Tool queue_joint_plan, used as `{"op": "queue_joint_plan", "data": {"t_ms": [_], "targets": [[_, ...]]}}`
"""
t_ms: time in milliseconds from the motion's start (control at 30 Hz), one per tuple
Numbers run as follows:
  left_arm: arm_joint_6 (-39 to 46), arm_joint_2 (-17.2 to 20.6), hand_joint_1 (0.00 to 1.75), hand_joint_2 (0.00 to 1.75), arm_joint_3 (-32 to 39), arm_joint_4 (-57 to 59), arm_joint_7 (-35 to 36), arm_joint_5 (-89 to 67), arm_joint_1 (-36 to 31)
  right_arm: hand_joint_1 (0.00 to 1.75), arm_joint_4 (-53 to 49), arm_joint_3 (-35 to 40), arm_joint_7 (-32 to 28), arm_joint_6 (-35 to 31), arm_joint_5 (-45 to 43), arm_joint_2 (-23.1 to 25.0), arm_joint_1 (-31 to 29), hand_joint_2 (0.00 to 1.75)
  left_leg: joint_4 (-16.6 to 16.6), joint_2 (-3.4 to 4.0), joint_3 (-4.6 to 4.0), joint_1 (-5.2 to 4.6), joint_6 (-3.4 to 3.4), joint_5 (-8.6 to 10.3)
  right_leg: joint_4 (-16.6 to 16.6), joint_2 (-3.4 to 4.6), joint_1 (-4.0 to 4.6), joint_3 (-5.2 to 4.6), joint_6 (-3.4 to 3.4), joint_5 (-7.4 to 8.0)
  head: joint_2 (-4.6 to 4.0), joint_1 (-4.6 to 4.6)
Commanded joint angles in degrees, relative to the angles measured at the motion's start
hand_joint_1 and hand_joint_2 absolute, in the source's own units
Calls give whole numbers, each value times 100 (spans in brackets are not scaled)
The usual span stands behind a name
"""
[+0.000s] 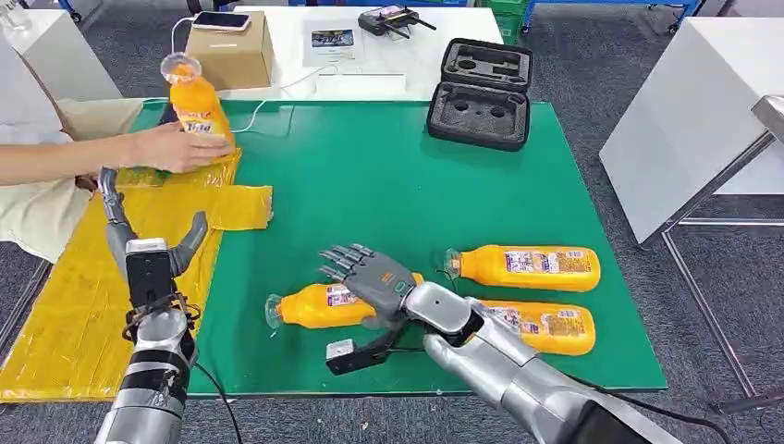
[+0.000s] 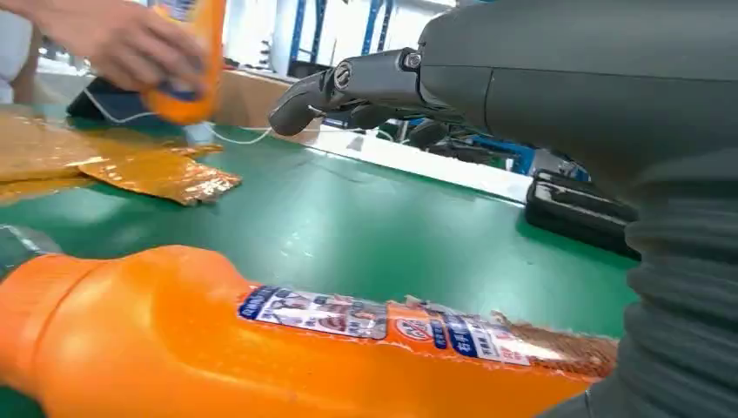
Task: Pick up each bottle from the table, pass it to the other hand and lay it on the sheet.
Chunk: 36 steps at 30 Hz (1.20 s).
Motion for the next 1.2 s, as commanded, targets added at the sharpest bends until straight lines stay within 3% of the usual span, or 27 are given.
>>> {"op": "queue_joint_plan", "data": {"t_ms": [33, 467, 700, 1000, 1200], "targets": [[-85, 2, 0, 175, 117, 135, -35, 30, -78, 0, 567, -287, 166, 24, 160, -71, -108, 175, -4, 1, 35, 2, -7, -14, -8, 11, 1, 39, -8, -14, 0, 0], [-155, -63, 0, 175, 12, 287, -43, 116, -181, 0, 1710, -453, 489, 108, 450, 229, -461, 175, 0, 2, 25, 0, -8, -11, 0, 12, -1, 27, -8, -11, 0, 0], [-162, -123, 0, 175, -163, 642, -73, 104, -420, 0, 2542, -302, 294, 614, 420, 563, -832, 175, 2, -2, 13, 0, -5, -6, 3, 4, -1, 14, -4, -7, 0, 0], [-162, -123, 0, 175, -163, 642, -73, 104, -420, 0, 2542, -302, 294, 614, 420, 563, -832, 175, -1, -1, 16, 1, -4, -4, -2, 3, 0, 17, -4, -5, 0, 0], [-190, -199, 0, 175, -329, 1022, -136, 157, -666, 0, 3032, -189, -33, 1130, 190, 691, -1055, 175, 0, -10, 19, 2, -5, -3, -1, -5, 1, 22, -6, -7, 0, -2]]}}
